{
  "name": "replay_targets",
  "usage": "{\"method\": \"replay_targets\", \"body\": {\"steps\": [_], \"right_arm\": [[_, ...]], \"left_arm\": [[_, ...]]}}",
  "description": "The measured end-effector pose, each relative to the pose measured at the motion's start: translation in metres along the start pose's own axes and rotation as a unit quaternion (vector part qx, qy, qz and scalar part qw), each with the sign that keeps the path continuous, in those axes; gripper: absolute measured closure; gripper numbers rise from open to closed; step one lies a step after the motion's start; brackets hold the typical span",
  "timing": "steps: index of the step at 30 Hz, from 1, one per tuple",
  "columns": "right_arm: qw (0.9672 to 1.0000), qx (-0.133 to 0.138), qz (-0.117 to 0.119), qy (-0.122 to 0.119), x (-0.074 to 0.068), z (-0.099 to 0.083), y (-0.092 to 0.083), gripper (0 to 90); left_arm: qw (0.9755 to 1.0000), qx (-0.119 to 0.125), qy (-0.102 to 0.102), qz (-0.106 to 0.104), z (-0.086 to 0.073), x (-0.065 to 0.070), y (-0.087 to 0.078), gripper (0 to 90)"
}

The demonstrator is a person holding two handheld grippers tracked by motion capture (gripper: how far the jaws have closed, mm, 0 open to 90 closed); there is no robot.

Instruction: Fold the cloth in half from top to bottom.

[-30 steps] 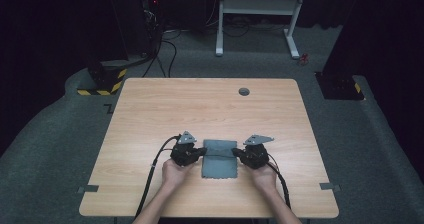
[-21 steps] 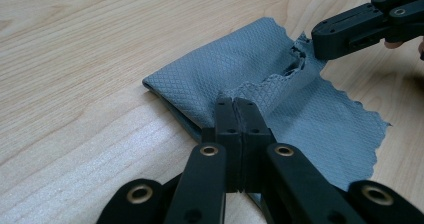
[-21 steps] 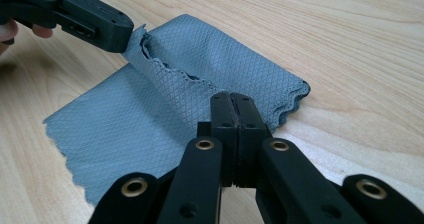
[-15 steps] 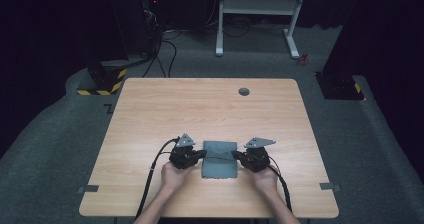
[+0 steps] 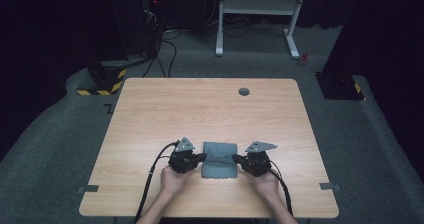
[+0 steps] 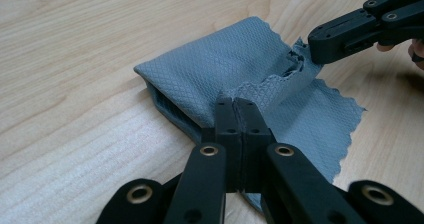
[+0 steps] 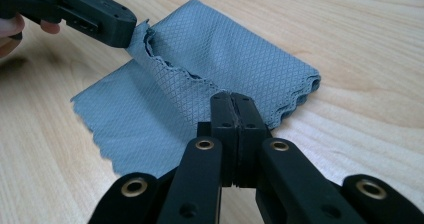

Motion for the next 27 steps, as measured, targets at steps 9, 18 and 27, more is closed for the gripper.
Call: {"method": "replay_targets", "body": {"steps": [9,18,27], "right_arm": [[1.0,0.0,0.005,-0.005,-0.009,-0.007,-0.003,89.6],[0.9998,0.001,0.004,-0.019,-0.016,-0.011,-0.006,89.6],[0.9998,0.0,0.005,-0.021,-0.019,-0.016,-0.006,89.5]], "left_arm": [[0.9999,-0.002,0.01,0.002,-0.008,0.006,-0.005,89.6],[0.9998,-0.004,0.017,0.005,-0.016,0.011,-0.007,89.5],[0.9999,0.001,0.012,0.003,-0.022,0.014,-0.006,89.4]]}}
Point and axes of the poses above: each handheld gripper's, and its own axes: y roughly forward along the jaws, z roughly out of its top, x roughly to its right, the point moved 7 cm from there along y, roughly forward along the jaws, and after that the axes turned 7 degrees about -y, right-handed, at the moved point
